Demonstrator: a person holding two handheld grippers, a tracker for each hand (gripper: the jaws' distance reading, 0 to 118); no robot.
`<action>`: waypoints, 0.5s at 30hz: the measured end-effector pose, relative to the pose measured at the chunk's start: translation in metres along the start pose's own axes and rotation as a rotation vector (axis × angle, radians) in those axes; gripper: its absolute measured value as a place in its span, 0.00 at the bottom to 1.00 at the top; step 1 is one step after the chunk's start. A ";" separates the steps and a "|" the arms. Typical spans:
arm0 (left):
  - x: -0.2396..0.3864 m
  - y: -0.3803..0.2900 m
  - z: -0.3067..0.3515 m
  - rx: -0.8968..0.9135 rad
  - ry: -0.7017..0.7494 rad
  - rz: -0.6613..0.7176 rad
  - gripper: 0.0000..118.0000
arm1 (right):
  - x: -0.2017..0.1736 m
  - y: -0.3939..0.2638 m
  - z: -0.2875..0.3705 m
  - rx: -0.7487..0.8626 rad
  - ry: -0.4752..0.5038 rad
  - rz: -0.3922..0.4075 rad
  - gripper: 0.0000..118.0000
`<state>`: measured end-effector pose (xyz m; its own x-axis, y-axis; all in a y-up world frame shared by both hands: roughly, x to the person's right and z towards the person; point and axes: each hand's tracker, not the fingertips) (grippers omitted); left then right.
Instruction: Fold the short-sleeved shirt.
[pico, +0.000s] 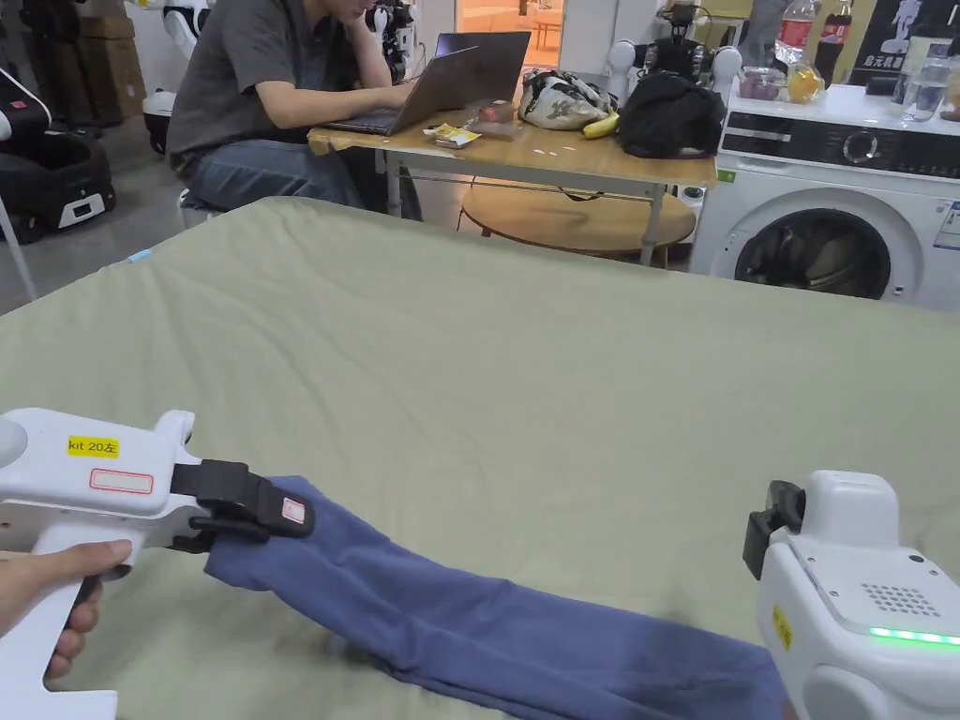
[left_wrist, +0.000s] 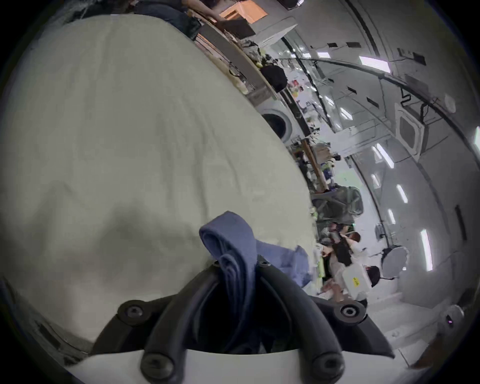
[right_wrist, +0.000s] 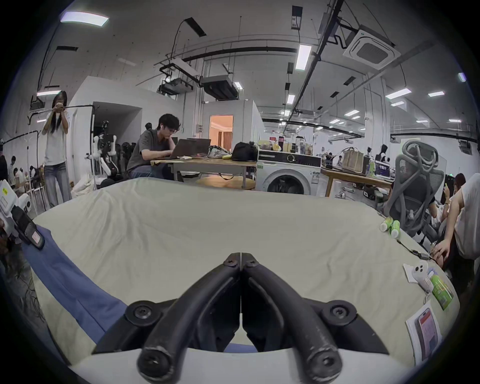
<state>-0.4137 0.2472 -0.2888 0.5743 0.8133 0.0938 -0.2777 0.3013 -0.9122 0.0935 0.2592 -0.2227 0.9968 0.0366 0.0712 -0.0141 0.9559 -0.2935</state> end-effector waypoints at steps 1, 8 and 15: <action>0.008 -0.001 -0.006 -0.003 -0.027 -0.001 0.05 | 0.000 0.000 0.002 0.001 0.002 -0.002 0.00; 0.065 -0.012 -0.072 -0.097 -0.150 -0.017 0.05 | 0.009 -0.001 0.010 0.004 0.001 -0.001 0.00; 0.101 -0.043 -0.172 -0.294 -0.030 -0.094 0.05 | 0.026 -0.008 0.016 -0.016 -0.029 -0.013 0.00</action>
<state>-0.2113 0.2309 -0.3092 0.5627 0.8044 0.1906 0.0124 0.2223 -0.9749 0.1184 0.2576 -0.2033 0.9942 0.0329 0.1027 0.0003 0.9516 -0.3073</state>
